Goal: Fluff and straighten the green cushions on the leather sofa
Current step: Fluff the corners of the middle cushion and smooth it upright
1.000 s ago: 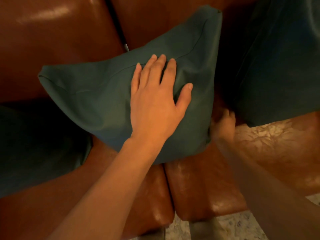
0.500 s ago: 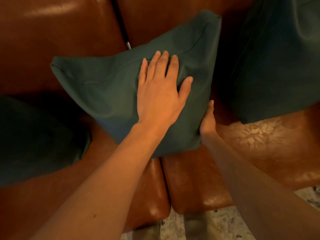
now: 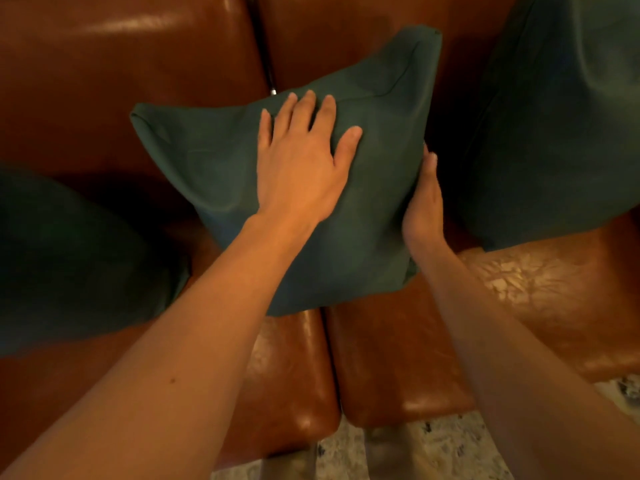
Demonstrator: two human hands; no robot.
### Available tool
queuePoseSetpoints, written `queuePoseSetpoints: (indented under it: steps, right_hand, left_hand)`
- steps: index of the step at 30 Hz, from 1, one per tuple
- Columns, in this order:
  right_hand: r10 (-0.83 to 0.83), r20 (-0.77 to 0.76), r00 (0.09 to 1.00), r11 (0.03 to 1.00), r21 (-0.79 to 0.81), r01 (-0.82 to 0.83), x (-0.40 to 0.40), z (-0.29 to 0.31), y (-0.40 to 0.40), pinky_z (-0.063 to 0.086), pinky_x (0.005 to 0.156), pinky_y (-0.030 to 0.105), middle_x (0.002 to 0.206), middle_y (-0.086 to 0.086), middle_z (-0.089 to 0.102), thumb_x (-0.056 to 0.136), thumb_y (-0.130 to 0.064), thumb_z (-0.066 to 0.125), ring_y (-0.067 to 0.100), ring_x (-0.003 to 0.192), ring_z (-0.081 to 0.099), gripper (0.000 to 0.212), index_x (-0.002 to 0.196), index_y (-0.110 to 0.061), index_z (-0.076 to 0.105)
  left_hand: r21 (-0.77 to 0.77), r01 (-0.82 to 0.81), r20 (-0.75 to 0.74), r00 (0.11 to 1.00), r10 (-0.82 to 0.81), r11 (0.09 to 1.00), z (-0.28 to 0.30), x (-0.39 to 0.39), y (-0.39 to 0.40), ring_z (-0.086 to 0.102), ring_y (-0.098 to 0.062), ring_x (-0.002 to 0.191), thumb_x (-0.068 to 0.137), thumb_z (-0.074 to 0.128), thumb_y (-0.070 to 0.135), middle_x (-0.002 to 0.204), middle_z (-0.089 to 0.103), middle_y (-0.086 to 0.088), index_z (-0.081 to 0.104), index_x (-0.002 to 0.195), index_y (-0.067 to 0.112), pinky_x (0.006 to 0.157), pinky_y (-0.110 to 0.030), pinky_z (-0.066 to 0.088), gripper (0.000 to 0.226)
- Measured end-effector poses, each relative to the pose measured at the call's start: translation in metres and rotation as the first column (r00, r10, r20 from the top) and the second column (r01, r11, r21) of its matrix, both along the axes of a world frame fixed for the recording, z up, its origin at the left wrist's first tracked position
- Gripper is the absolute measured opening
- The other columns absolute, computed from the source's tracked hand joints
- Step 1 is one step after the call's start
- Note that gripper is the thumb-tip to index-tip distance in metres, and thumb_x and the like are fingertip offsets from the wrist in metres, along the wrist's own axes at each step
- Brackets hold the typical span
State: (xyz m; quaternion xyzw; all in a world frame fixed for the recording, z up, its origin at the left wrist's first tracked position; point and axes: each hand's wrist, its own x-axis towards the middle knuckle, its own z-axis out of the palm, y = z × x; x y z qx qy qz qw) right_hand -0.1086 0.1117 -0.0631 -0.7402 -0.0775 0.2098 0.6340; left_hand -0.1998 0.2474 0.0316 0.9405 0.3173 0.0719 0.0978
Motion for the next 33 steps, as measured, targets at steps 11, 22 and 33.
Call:
queuePoseSetpoints:
  steps: [11, 22, 33]
  right_hand:
    - [0.059, 0.022, 0.998, 0.683, -0.730, -0.025, -0.030, 0.002, -0.076, 0.042, 0.079, 0.036, 0.101, 0.017, 0.066, 0.097, -0.033, 0.045, 0.037, 0.104, 0.060, 0.026, 0.097, -0.013, 0.061]
    - [0.820, -0.498, 0.284, -0.230, -0.739, -0.633, -0.089, -0.023, -0.009, 0.048, 0.092, 0.036, 0.127, 0.015, 0.061, 0.095, -0.023, 0.044, 0.031, 0.115, 0.058, 0.033, 0.117, -0.009, 0.065]
    - [0.780, -0.401, 0.479, 0.032, -0.740, -0.672, -0.036, 0.031, -0.061, 0.042, 0.087, 0.028, 0.112, 0.009, 0.069, 0.097, -0.022, 0.049, 0.022, 0.105, 0.061, 0.025, 0.101, -0.009, 0.070]
  left_hand:
    - [-0.485, -0.001, 0.362, 0.910, 0.201, 0.875, -0.007, -0.113, -0.027, 0.058, -0.024, 0.065, 0.092, 0.048, 0.034, 0.066, 0.059, -0.007, 0.059, 0.072, 0.009, 0.062, -0.037, 0.045, 0.033]
    - [-0.786, -0.099, -0.485, 0.710, -0.511, 0.610, -0.138, -0.100, -0.050, 0.054, -0.028, 0.121, 0.097, 0.047, 0.014, 0.133, 0.058, -0.016, 0.061, 0.123, 0.002, 0.098, -0.031, 0.040, 0.032]
    - [-0.744, -0.173, -0.343, 0.928, -0.146, 0.646, -0.108, -0.175, 0.008, 0.065, -0.025, 0.087, 0.091, 0.057, 0.006, 0.092, 0.071, -0.019, 0.071, 0.088, -0.002, 0.079, -0.035, 0.050, 0.016]
